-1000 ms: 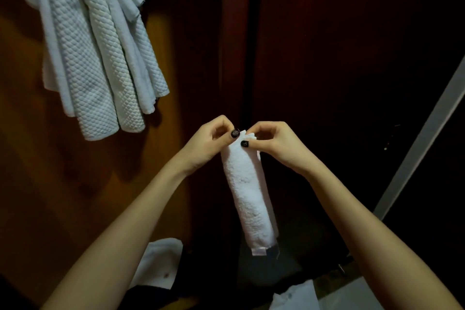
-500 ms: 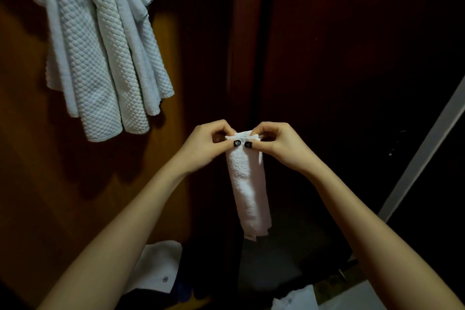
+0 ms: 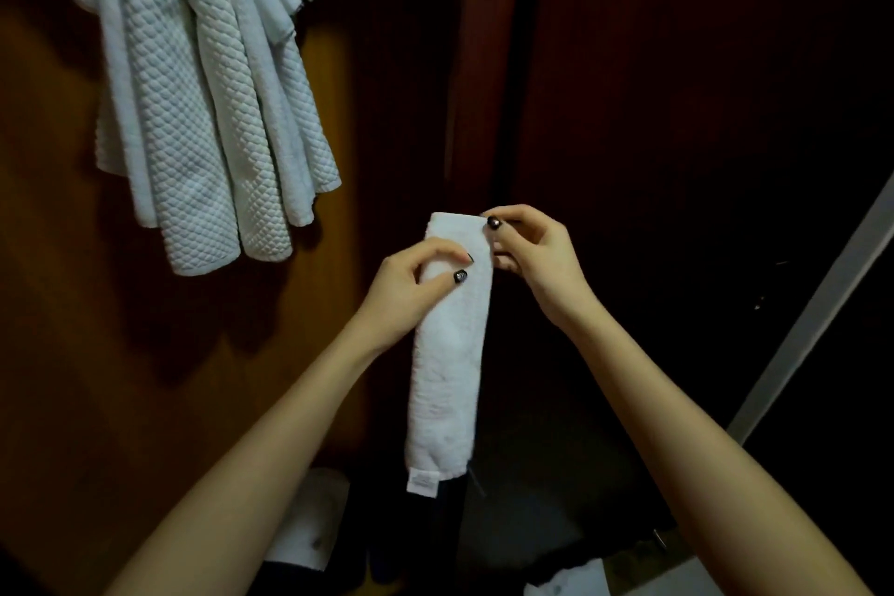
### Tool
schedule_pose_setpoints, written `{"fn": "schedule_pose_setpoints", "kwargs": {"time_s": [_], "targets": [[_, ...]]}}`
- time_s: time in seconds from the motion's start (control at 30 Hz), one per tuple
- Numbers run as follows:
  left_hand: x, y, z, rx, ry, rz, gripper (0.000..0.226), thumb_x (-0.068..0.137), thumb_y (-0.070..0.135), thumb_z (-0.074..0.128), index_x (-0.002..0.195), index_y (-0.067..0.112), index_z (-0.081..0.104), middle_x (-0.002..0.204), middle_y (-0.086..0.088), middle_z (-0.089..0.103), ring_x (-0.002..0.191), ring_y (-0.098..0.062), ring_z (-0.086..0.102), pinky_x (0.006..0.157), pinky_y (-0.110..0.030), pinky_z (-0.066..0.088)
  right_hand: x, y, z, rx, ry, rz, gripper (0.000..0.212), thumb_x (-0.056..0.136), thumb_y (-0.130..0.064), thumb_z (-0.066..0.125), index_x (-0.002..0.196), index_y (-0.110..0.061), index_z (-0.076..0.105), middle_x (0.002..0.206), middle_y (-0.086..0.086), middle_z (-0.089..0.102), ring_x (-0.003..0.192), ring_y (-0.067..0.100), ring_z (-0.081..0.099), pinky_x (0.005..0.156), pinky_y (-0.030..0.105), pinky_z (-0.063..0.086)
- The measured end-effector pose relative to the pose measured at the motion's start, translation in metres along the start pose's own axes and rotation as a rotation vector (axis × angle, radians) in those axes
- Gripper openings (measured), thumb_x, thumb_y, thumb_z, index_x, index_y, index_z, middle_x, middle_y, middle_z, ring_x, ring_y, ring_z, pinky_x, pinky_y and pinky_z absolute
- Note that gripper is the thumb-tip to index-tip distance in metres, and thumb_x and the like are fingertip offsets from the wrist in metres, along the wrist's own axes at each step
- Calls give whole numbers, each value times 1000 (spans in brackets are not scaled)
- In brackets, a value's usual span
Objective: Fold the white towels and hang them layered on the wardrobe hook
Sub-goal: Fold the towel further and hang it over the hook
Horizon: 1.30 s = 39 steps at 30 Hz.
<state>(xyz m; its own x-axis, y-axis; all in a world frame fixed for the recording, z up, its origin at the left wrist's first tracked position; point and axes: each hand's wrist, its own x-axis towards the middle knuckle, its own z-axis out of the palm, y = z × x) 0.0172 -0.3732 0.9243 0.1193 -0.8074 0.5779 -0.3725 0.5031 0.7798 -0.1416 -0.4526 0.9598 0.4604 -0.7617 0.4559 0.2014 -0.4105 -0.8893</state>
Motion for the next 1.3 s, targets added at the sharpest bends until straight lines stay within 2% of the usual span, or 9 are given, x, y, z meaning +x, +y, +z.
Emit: {"fn": "schedule_pose_setpoints", "kwargs": {"time_s": [0.13, 0.33, 0.6, 0.8, 1.03, 1.1, 1.17, 1.23, 1.3], "targets": [[14, 1, -9, 14, 187, 24, 29, 89, 1, 65, 95, 30, 67, 100, 17, 68, 102, 4, 60, 90, -12, 43, -19, 23, 8, -14, 94, 19, 20, 104, -16, 44, 97, -9, 62, 91, 10, 71, 85, 17, 70, 73, 28, 56], [25, 6, -23, 37, 187, 30, 32, 96, 5, 55, 105, 34, 62, 114, 20, 61, 111, 12, 52, 93, -6, 37, -29, 34, 22, -265, -28, -3, 14, 98, -24, 58, 100, -13, 68, 95, -3, 70, 91, 9, 65, 83, 29, 52], [18, 1, -27, 117, 96, 47, 28, 99, 7, 51, 119, 25, 56, 120, 21, 56, 112, 15, 49, 94, -5, 35, -18, 18, 38, -331, 40, -46, 17, 89, -13, 67, 76, -10, 56, 70, -4, 55, 63, 3, 49, 59, 20, 41], [18, -3, -31, 153, 101, 34, 30, 99, 10, 52, 121, 29, 54, 129, 4, 55, 114, 8, 50, 94, -6, 35, -11, 15, 40, -298, 48, 12, 15, 91, -12, 65, 79, -6, 57, 64, -4, 52, 55, 0, 46, 51, 14, 37], [21, 3, -32, 131, 155, 15, 35, 97, 5, 52, 125, 26, 53, 131, 11, 53, 121, 12, 44, 101, -9, 35, -18, 29, 54, -45, 74, 102, 17, 95, -19, 63, 102, -5, 56, 55, -8, 46, 51, 8, 40, 47, 18, 31], [22, 3, -38, 116, 266, -3, 33, 96, 5, 52, 124, 23, 54, 129, 9, 53, 116, 16, 45, 97, -5, 35, -21, 35, 58, -147, 31, 66, 22, 95, -24, 63, 96, -3, 58, 59, -10, 45, 52, 2, 38, 49, 16, 31], [23, 1, -50, 87, 353, -63, 32, 97, 7, 51, 126, 21, 54, 131, 7, 53, 119, 4, 48, 100, -15, 39, -24, 42, 62, -311, -62, 55, 24, 95, -29, 63, 91, -6, 59, 68, -11, 50, 58, 2, 43, 55, 19, 34], [24, -3, -63, 70, 415, -133, 30, 99, 9, 50, 126, 21, 53, 134, 1, 53, 122, -12, 51, 101, -28, 44, -30, 50, 64, -410, -108, 61, 16, 93, -29, 64, 102, -16, 60, 82, -17, 58, 70, -3, 54, 64, 19, 40], [22, -7, -75, 18, 482, -180, 29, 99, 10, 49, 124, 24, 53, 132, -3, 55, 114, -14, 55, 91, -26, 49, -39, 56, 66, -445, -116, 14, 36, 92, -25, 64, 127, -28, 52, 106, -29, 57, 97, -17, 54, 78, 9, 42]]}}
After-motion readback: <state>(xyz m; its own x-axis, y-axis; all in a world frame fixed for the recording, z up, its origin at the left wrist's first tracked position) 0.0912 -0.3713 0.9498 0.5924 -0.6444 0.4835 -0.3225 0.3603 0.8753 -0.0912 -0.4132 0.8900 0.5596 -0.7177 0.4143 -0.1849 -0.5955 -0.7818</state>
